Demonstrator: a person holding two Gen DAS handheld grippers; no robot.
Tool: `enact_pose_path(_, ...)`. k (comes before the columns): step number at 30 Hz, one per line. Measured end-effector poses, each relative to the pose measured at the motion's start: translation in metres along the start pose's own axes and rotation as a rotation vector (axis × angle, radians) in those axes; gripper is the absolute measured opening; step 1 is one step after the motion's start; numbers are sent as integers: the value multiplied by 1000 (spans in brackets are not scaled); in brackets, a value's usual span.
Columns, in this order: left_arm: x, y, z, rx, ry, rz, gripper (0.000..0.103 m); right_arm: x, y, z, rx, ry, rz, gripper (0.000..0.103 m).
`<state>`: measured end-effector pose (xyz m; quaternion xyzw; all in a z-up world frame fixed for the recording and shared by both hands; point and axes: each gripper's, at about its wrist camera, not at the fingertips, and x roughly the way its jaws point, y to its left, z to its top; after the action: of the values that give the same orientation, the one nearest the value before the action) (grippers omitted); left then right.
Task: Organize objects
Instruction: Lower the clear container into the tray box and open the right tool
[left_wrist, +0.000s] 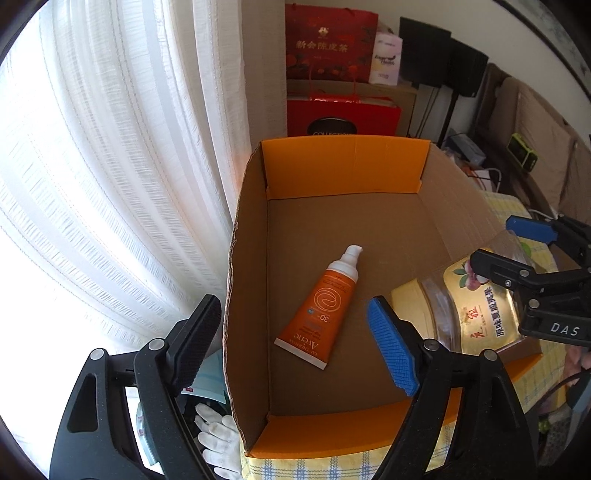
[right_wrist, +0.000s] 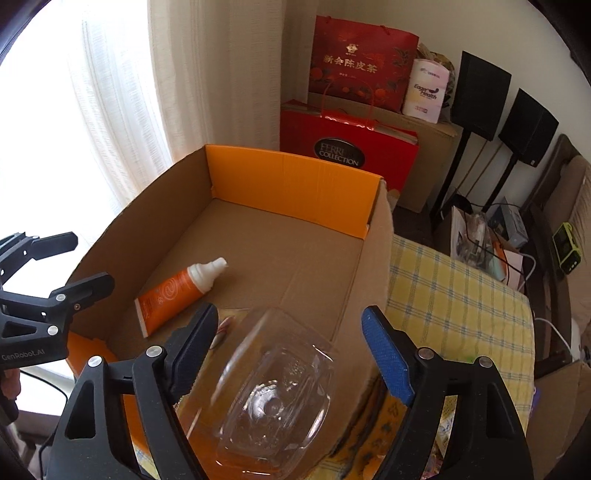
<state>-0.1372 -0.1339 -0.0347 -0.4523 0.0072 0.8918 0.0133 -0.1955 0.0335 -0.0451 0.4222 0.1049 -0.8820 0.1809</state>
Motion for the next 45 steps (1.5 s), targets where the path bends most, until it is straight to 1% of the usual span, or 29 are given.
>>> enact_pose_path(5, 5, -11, 1, 21, 22, -16, 82, -20, -14, -12, 27, -29, -27, 82)
enact_pose_path(9, 11, -19, 3, 18, 47, -59, 83, -35, -18, -18, 43, -42, 4, 81)
enact_pose_path(10, 12, -20, 4, 12, 50, -67, 83, -37, -17, -19, 36, -36, 8, 77)
enact_pose_path(11, 13, -20, 4, 6, 52, -74, 83, -39, -15, -22, 28, -33, 15, 68)
enact_pose_path(12, 14, -20, 5, 2, 53, -78, 83, -40, -13, -24, 22, -31, 32, 64)
enact_pose_path(14, 16, -20, 5, -2, 59, -78, 83, -38, -8, -29, 19, -6, 82, 48)
enact_pose_path(17, 18, -19, 5, -4, 66, -78, 83, -29, -3, -35, 14, 29, 112, 44)
enact_pose_path(21, 20, -17, 4, -9, 74, -83, 83, -18, -1, -42, 28, 61, 122, 43)
enact_pose_path(22, 20, -17, 4, -10, 75, -82, 83, -18, -2, -44, 33, 61, 126, 42)
enact_pose_path(27, 18, -15, 4, -21, 74, -85, 83, -25, -6, -46, 43, 51, 139, 42)
enact_pose_path(28, 17, -15, 4, -27, 70, -91, 83, -28, -7, -46, 42, 46, 137, 44)
enact_pose_path(30, 14, -15, 3, -36, 60, -96, 84, -34, -8, -46, 44, 32, 137, 51)
enact_pose_path(32, 9, -18, 2, -39, 43, -93, 90, -41, -10, -46, 54, 14, 133, 65)
enact_pose_path(34, 2, -20, 1, -42, 21, -83, 96, -48, -13, -47, 61, -6, 110, 70)
enact_pose_path(36, -3, -24, 0, -41, 5, -77, 97, -54, -17, -47, 70, -22, 90, 74)
enact_pose_path(38, -9, -28, -1, -38, -13, -79, 100, -59, -23, -48, 87, -34, 79, 80)
enact_pose_path(42, -19, -40, -2, -17, -45, -86, 102, -69, -39, -52, 129, -51, 70, 82)
enact_pose_path(45, -23, -48, -2, -21, -60, -118, 103, -75, -50, -55, 156, -58, 59, 83)
